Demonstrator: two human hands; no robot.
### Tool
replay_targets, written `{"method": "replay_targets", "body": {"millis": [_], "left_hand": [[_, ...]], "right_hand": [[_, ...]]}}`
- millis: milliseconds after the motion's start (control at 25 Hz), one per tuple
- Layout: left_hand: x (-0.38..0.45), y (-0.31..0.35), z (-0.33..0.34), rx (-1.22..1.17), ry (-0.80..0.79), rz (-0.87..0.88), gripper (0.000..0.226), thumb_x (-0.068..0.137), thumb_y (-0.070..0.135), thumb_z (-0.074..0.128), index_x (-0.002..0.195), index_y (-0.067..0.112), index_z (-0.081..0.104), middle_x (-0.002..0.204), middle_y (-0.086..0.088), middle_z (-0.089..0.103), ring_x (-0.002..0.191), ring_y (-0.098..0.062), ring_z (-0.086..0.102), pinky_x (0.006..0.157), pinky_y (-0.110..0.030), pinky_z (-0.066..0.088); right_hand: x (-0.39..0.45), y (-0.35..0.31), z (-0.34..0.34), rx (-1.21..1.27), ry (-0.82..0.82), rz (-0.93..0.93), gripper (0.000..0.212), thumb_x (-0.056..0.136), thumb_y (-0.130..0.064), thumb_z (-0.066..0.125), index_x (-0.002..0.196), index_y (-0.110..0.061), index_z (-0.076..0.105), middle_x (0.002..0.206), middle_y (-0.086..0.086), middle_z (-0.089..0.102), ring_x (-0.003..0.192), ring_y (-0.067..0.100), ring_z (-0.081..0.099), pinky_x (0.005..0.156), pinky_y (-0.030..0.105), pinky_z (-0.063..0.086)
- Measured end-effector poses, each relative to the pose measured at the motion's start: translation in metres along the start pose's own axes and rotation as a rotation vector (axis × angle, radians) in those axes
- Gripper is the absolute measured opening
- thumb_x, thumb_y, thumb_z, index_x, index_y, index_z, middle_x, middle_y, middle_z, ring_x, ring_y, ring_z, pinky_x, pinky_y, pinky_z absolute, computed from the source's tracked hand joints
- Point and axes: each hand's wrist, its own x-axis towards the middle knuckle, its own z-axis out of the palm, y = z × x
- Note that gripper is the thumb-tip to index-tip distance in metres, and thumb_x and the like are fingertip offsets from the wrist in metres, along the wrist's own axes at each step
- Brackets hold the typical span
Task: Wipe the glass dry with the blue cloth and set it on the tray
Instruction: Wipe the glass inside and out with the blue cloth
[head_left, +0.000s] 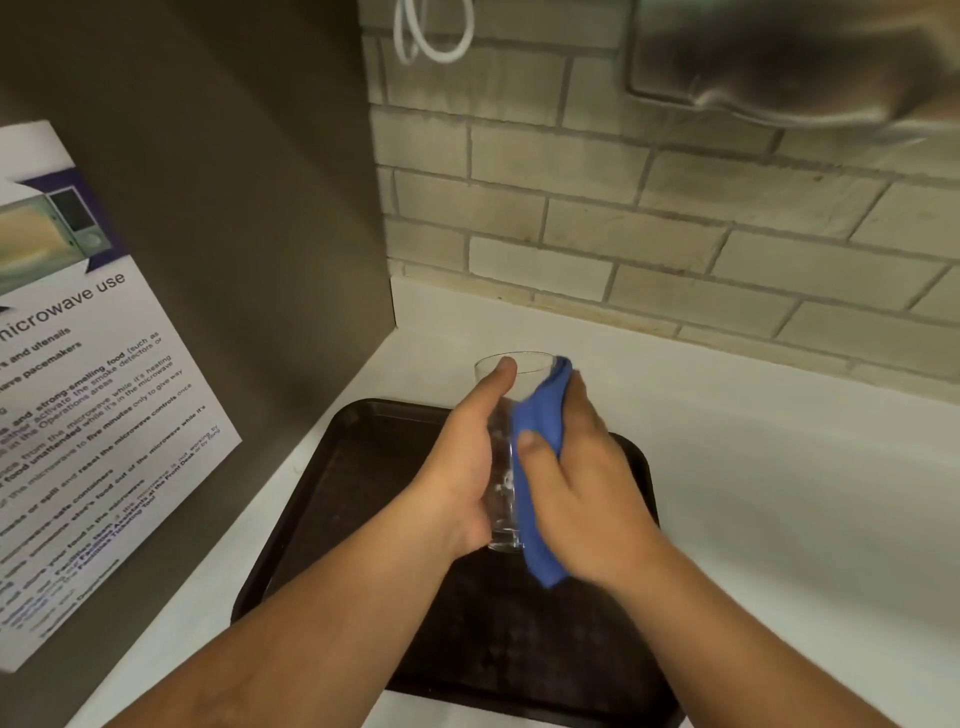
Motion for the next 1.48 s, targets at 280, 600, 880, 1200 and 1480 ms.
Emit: {"method": "replay_targets", "body": {"millis": [280, 600, 880, 1200, 1480], "left_hand": [[0.004, 0.014, -0.003, -0.078, 0.106, 0.094, 0.070, 0.075, 0.071, 0.076, 0.110, 0.012, 0.065, 0.066, -0.010, 0.080, 0.060, -0.028, 0.078, 0.054, -0.039, 0.063], [0.003, 0.015, 0.003, -0.052, 0.063, 0.076, 0.065, 0.067, 0.070, 0.082, 0.101, 0.016, 0.067, 0.072, -0.010, 0.080, 0.066, -0.031, 0.079, 0.067, -0.046, 0.066], [0.000, 0.010, 0.001, -0.013, 0.060, 0.037, 0.069, 0.074, 0.073, 0.075, 0.109, 0.013, 0.081, 0.104, -0.018, 0.084, 0.099, -0.036, 0.079, 0.093, -0.048, 0.062], [-0.005, 0.022, 0.002, -0.025, 0.062, 0.124, 0.062, 0.078, 0.067, 0.076, 0.108, 0.013, 0.069, 0.070, -0.009, 0.081, 0.066, -0.027, 0.079, 0.063, -0.037, 0.063], [-0.006, 0.018, -0.004, -0.022, -0.022, 0.143, 0.060, 0.089, 0.069, 0.060, 0.114, 0.015, 0.066, 0.107, -0.014, 0.077, 0.094, -0.034, 0.076, 0.083, -0.049, 0.062]], "right_hand": [[-0.018, 0.002, 0.000, 0.144, -0.123, 0.142, 0.038, 0.091, -0.034, 0.043, 0.123, -0.025, 0.061, 0.105, -0.011, 0.074, 0.096, 0.005, 0.069, 0.084, 0.019, 0.053], [0.037, 0.002, -0.011, 0.315, 0.051, 0.374, 0.023, 0.098, -0.027, 0.046, 0.094, -0.013, 0.063, 0.082, 0.020, 0.067, 0.075, 0.023, 0.064, 0.068, 0.041, 0.052], [0.007, -0.005, 0.005, -0.043, -0.031, -0.046, 0.055, 0.097, -0.037, 0.040, 0.150, -0.020, 0.034, 0.131, -0.009, 0.055, 0.114, 0.000, 0.057, 0.088, 0.001, 0.040], [-0.015, -0.008, 0.004, 0.066, -0.088, 0.057, 0.044, 0.093, -0.036, 0.040, 0.134, -0.026, 0.052, 0.113, -0.007, 0.069, 0.102, -0.002, 0.065, 0.086, 0.017, 0.052], [0.031, -0.008, -0.019, 0.192, 0.059, 0.117, 0.024, 0.100, -0.031, 0.045, 0.118, -0.029, 0.060, 0.094, -0.005, 0.072, 0.086, 0.007, 0.068, 0.075, 0.019, 0.049]]}}
